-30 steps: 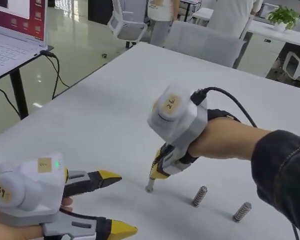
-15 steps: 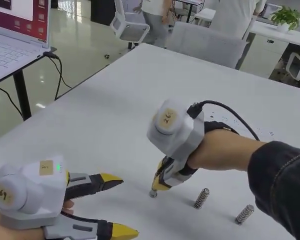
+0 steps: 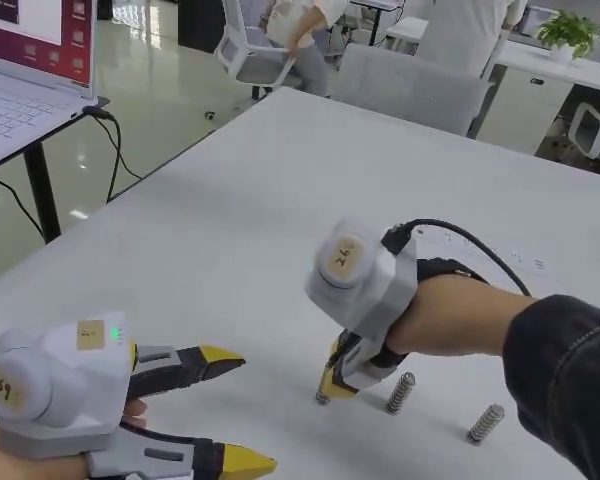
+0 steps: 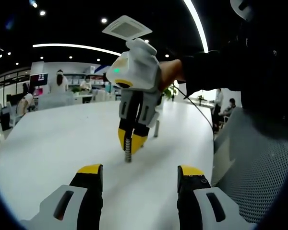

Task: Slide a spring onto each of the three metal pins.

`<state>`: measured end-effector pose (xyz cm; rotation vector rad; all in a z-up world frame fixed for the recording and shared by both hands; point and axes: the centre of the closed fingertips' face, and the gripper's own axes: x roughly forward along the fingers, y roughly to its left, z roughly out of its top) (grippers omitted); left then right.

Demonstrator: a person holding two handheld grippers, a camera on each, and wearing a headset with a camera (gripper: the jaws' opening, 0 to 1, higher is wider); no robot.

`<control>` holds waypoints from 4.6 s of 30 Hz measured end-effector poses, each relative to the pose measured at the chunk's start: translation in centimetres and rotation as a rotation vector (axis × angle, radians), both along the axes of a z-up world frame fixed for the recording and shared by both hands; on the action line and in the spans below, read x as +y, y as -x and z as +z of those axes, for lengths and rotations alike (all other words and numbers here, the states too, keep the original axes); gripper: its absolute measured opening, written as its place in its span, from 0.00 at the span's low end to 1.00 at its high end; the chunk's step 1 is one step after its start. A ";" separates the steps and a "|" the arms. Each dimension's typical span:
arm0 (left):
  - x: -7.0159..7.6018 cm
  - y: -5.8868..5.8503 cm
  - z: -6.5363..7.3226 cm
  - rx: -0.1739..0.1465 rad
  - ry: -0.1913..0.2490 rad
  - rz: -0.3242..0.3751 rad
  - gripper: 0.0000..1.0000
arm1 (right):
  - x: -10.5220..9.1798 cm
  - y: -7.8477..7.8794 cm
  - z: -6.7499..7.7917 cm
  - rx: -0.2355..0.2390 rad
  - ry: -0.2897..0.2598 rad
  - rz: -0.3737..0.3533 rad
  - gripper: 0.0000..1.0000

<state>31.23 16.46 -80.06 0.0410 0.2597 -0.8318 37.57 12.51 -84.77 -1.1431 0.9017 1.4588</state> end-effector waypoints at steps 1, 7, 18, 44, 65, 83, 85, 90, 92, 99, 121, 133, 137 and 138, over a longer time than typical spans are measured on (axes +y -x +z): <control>0.0 0.0 0.0 0.000 -0.002 -0.001 0.58 | -0.1 0.0 -0.2 0.002 0.005 -0.004 0.08; -0.1 0.1 -0.1 0.002 -0.005 -0.001 0.58 | -0.1 0.0 -0.2 0.008 0.001 -0.011 0.08; 0.0 0.2 0.0 0.002 -0.010 0.001 0.58 | -0.1 0.4 -0.6 0.019 0.005 0.000 0.14; -1.0 0.0 0.8 -0.009 -0.026 -0.020 0.57 | 0.1 0.3 0.6 0.005 -0.084 -0.022 0.08; -1.2 0.0 0.9 -0.005 -0.035 -0.027 0.58 | 0.3 -0.9 1.0 -0.004 -0.111 -0.092 0.19; -1.3 -0.3 1.5 -0.018 -0.030 -0.030 0.59 | -2.5 -2.9 2.9 -0.052 -0.227 -0.197 0.49; -1.2 -0.4 1.5 -0.019 -0.031 -0.029 0.59 | -2.9 -3.3 3.5 -0.063 -0.267 -0.223 0.54; -1.2 -0.6 1.7 -0.022 -0.029 -0.030 0.59 | -3.9 -3.6 4.3 -0.075 -0.318 -0.255 0.61; -1.3 -0.7 1.8 -0.023 -0.031 -0.032 0.59 | -4.4 -3.7 4.7 -0.079 -0.342 -0.272 0.64; -1.6 -1.2 2.3 -0.030 -0.034 -0.040 0.60 | -6.1 -4.3 6.2 -0.103 -0.434 -0.349 0.70; -2.6 -2.1 3.3 -0.044 -0.022 -0.055 0.61 | -12.8 -3.6 8.6 -0.170 -0.621 -0.523 0.74; -3.3 -1.7 2.7 -0.031 -0.021 -0.063 0.63 | -15.0 -1.7 7.6 -0.165 -0.676 -0.578 0.75; -3.4 -1.6 2.7 -0.029 -0.020 -0.061 0.63 | -15.4 -1.2 7.1 -0.156 -0.691 -0.593 0.75; -3.4 -1.6 2.7 -0.029 -0.019 -0.060 0.63 | -15.5 -1.1 7.0 -0.154 -0.693 -0.595 0.75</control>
